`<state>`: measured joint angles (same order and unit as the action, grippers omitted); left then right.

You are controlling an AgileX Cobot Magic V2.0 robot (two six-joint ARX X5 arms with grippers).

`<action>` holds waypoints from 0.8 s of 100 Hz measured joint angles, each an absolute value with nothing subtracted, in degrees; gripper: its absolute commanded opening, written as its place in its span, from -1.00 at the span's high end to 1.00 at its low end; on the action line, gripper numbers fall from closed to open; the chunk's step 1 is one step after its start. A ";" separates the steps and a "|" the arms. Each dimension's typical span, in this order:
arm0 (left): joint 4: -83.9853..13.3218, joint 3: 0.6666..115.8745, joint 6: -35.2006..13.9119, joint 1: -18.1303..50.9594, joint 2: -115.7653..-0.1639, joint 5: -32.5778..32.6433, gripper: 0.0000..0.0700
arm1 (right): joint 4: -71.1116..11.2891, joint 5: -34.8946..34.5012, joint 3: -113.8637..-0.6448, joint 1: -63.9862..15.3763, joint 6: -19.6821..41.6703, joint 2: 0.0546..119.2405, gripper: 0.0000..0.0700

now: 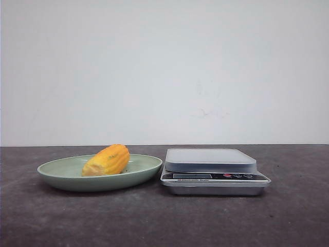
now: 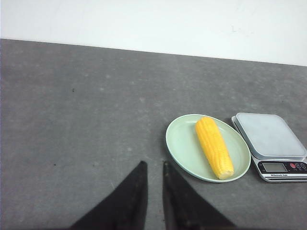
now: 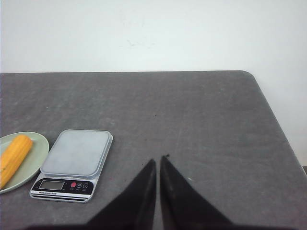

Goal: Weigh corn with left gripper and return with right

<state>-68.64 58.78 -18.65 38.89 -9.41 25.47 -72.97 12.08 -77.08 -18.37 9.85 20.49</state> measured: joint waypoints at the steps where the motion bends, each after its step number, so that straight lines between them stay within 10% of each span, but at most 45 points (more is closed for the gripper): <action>1: -68.64 58.78 -18.65 38.89 -9.41 25.47 0.95 | -72.97 12.08 -77.08 -18.37 9.87 20.49 0.98; 50: -68.64 58.78 -18.65 38.24 -9.39 25.43 0.95 | -72.97 12.08 -77.08 -18.37 9.89 20.49 0.98; 80: -57.93 50.78 -15.07 23.38 -9.41 24.95 0.95 | -72.97 12.08 -77.08 -18.37 9.89 20.49 0.98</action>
<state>-57.93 50.78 -15.07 23.38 -9.41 24.95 -72.97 12.08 -77.08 -18.37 9.89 20.49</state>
